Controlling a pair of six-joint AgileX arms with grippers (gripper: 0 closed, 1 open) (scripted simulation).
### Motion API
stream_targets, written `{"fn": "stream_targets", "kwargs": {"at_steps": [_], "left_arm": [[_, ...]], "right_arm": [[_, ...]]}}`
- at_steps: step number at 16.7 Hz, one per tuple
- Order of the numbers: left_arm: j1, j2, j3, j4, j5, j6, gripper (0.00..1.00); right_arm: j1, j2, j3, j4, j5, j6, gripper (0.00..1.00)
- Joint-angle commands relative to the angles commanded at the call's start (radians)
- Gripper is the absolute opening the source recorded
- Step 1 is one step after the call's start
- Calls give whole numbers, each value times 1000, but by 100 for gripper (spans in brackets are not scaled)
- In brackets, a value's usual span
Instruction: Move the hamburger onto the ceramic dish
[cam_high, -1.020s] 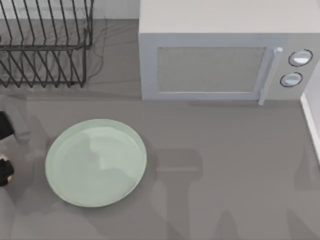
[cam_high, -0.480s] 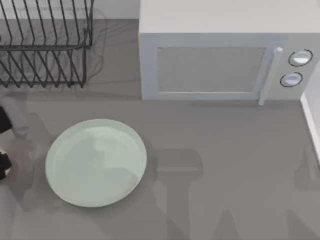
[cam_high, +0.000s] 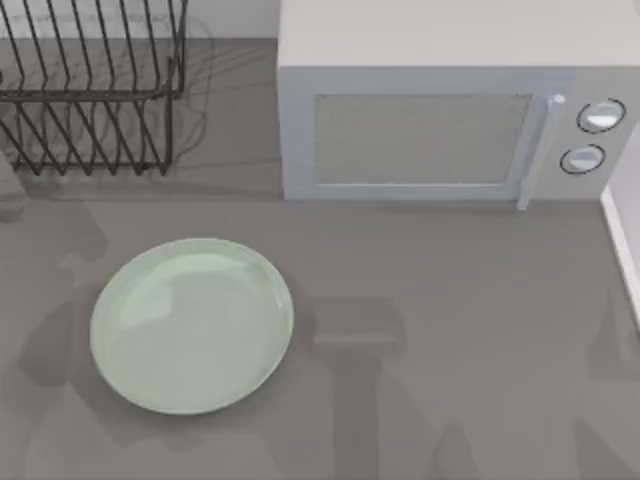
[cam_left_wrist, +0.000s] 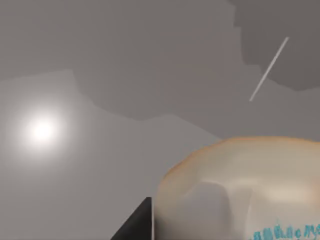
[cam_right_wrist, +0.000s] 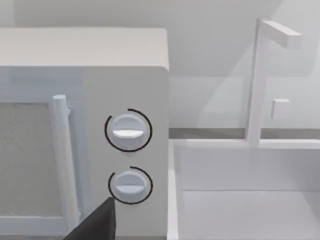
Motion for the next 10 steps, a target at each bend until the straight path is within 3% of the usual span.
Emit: {"fn": "stream_targets", "kwargs": {"at_steps": [7, 10], "left_arm": [[-3, -5, 12, -16, 0, 11, 0], [-44, 5, 32, -12, -2, 101, 0]], "right_arm": [[0, 0, 0, 0, 0, 0, 100], [0, 0, 0, 0, 0, 0, 100]]}}
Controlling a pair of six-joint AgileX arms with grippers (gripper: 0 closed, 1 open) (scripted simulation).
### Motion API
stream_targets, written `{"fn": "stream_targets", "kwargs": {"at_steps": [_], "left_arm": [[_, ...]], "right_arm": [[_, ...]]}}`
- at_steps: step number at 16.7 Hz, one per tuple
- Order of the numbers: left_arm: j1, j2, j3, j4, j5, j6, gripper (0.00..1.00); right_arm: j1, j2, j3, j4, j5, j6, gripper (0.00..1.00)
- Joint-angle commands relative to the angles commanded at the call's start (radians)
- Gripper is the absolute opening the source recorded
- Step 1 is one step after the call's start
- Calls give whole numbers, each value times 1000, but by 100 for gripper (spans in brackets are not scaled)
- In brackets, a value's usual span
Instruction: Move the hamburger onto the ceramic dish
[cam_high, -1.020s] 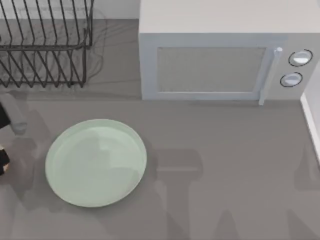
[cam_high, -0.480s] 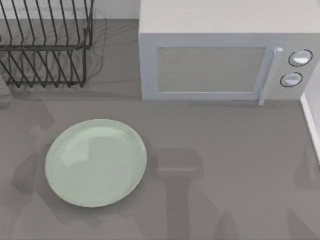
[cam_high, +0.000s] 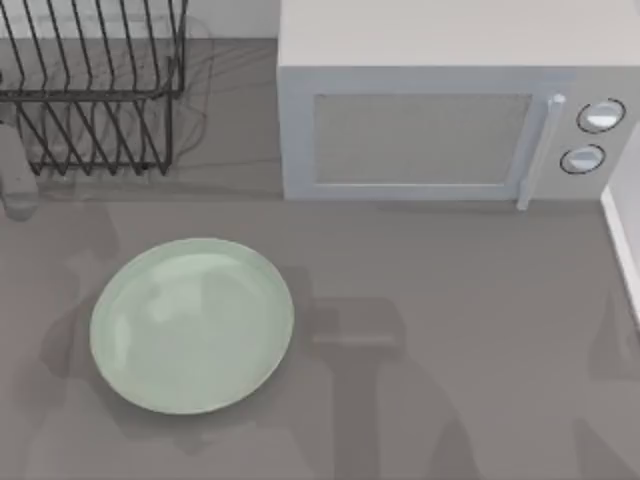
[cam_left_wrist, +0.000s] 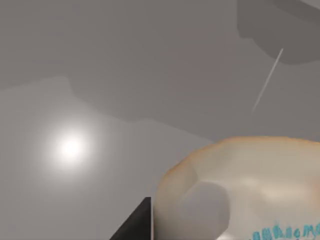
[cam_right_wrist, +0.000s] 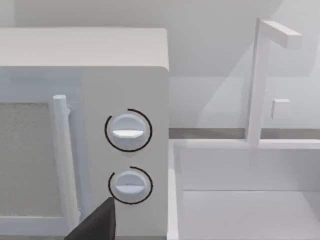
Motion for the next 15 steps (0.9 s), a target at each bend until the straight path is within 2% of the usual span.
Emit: {"fn": "stream_targets", "kwargs": {"at_steps": [4, 11, 15], "left_arm": [[-103, 24, 41, 9, -4, 257, 0], [-338, 95, 76, 2, -5, 879, 0], [-457, 123, 83, 5, -3, 1176, 0]], "right_arm": [[0, 0, 0, 0, 0, 0, 100], [0, 0, 0, 0, 0, 0, 100], [0, 0, 0, 0, 0, 0, 100]]}}
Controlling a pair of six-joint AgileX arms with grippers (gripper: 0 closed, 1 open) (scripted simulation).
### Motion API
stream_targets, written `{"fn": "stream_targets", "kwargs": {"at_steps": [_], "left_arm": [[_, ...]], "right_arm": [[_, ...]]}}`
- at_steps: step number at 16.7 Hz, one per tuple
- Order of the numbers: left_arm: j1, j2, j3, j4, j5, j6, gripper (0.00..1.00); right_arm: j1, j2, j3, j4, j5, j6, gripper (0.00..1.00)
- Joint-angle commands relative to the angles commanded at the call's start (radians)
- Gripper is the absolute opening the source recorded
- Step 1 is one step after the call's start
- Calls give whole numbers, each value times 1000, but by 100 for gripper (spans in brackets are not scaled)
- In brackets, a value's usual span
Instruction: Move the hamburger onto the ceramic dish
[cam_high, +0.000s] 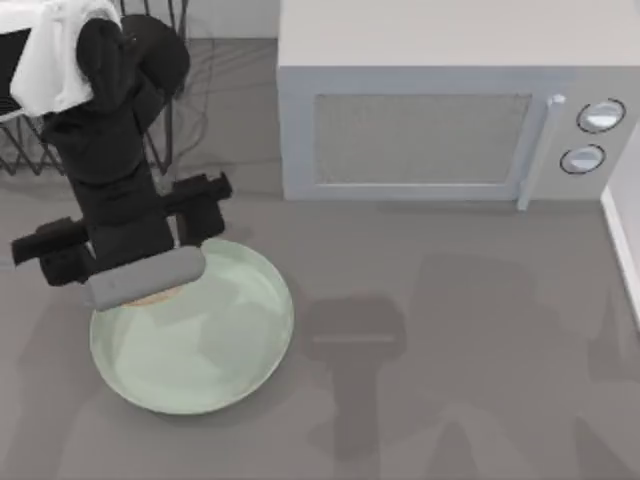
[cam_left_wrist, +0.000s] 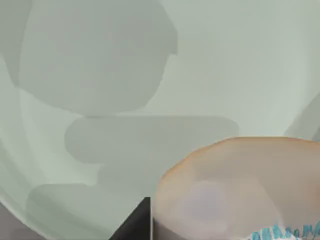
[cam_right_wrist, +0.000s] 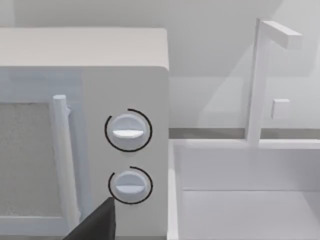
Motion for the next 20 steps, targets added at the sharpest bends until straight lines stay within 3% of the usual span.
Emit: {"fn": "stream_targets", "kwargs": {"at_steps": [5, 12, 20], "left_arm": [[-82, 15, 7, 8, -1, 198, 0], [-80, 16, -4, 21, 0, 206, 0], [-84, 73, -102, 173, 0, 208, 0]], "right_arm": [[0, 0, 0, 0, 0, 0, 100], [0, 0, 0, 0, 0, 0, 100], [0, 0, 0, 0, 0, 0, 100]]}}
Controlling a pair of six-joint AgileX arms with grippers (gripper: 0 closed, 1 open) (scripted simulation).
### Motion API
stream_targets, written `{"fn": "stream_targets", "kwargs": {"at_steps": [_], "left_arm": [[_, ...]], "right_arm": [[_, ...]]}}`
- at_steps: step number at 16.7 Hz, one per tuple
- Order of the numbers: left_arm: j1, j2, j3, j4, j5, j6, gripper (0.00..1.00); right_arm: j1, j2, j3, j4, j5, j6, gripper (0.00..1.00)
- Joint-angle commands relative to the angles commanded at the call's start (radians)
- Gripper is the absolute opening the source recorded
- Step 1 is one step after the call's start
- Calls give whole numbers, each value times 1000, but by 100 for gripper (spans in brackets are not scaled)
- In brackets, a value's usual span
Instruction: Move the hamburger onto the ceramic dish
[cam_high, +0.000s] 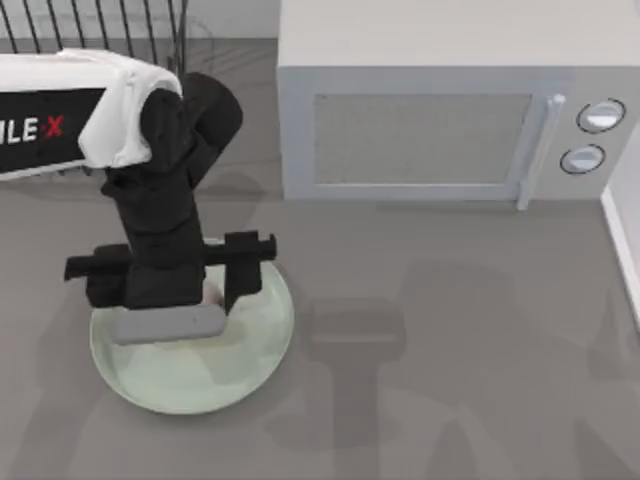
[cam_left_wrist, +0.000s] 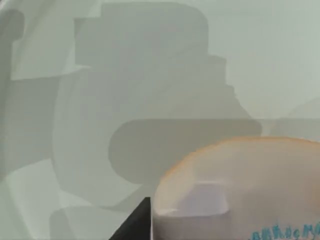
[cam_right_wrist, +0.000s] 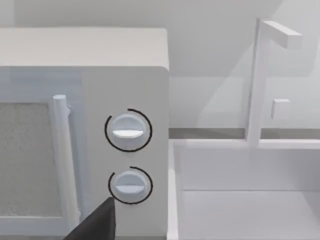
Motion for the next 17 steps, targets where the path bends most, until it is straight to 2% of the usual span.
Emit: {"fn": "stream_targets", "kwargs": {"at_steps": [4, 17], "left_arm": [[0, 0, -1, 4, -1, 0, 0], [0, 0, -1, 4, -1, 0, 98]], "right_arm": [[0, 0, 0, 0, 0, 0, 100], [0, 0, 0, 0, 0, 0, 100]]}}
